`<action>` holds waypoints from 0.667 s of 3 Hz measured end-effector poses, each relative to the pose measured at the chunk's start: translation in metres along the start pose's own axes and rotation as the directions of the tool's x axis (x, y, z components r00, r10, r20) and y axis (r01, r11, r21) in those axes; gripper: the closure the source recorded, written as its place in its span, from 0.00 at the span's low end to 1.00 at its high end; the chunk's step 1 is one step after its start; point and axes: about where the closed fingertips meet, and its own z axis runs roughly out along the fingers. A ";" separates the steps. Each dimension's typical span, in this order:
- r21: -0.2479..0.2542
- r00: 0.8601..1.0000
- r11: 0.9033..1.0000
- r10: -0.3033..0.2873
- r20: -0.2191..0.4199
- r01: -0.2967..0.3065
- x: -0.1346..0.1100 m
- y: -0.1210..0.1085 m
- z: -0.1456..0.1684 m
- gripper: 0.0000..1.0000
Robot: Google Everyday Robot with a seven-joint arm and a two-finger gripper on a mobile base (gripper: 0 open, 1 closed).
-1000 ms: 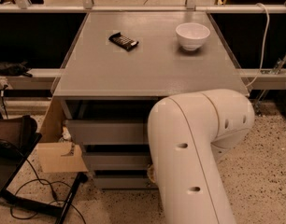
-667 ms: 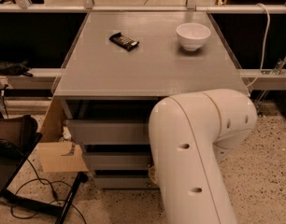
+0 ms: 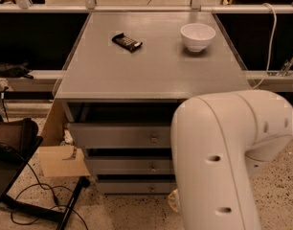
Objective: Close bottom drawer
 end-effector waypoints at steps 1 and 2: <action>-0.034 0.999 0.999 0.040 -0.034 -0.041 0.016 0.047 -0.065 1.00; 0.049 0.989 0.992 0.117 -0.089 -0.113 0.040 0.084 -0.138 1.00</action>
Offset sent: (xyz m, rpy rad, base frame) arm -0.2568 -0.1710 0.1333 -0.0515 -0.1042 -0.4039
